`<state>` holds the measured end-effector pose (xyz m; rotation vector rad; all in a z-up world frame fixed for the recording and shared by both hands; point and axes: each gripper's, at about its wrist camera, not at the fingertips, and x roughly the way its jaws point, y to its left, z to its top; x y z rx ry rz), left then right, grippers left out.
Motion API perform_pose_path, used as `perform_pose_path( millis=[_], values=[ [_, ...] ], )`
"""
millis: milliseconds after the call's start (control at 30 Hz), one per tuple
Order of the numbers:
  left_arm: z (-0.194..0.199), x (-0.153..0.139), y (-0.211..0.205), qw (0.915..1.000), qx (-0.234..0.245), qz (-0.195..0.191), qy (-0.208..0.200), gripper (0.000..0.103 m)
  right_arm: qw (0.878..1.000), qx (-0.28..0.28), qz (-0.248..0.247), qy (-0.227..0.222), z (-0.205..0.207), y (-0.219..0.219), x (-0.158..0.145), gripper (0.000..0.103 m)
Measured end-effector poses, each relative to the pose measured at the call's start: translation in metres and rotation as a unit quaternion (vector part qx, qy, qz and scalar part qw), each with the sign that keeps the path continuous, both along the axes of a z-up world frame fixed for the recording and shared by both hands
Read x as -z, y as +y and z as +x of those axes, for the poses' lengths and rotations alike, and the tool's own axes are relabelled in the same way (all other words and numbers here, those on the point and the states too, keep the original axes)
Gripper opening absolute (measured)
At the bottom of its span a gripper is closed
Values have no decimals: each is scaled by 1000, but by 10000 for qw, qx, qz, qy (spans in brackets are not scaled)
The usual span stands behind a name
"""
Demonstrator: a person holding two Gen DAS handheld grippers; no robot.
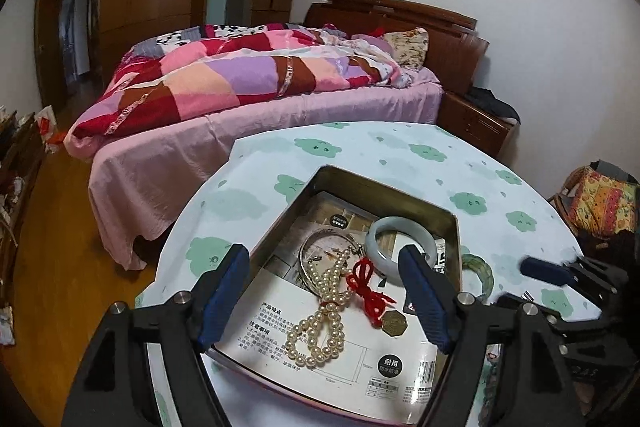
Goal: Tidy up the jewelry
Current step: 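Carry the pearls and red tassel into the tin and open both grippers, then move the right gripper toward the wristwatch while the left moves toward the green bangle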
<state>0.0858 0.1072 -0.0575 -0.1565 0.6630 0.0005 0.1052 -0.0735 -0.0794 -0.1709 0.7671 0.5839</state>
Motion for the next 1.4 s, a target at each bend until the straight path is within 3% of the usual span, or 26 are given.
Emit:
perform_pose_path(
  millis=[367,733,900,1000,1033,1067,1400],
  values=[
    [-11,8,-30,9998,-46,213,40,77,9990,202,-157,356,5,-26,24,66],
    [-11,10,-18,9995,-267,90,104,77,9953,-597,-638,421,0,14,36,66],
    [-11,11,-19,9996,-231,77,117,77,9925,-702,-951,315,2,26,44,68],
    [-12,10,-19,9997,-217,64,120,77,9908,-768,-1091,220,-2,28,45,58],
    [-12,10,-19,9997,-224,60,112,77,9906,-833,-1062,238,-3,28,45,43],
    [-12,10,-19,9997,-230,47,104,77,9900,-928,-1023,290,-5,27,44,38],
    [-15,4,-23,9999,-135,73,19,77,9957,-708,-554,207,-16,8,31,37]
  ],
)
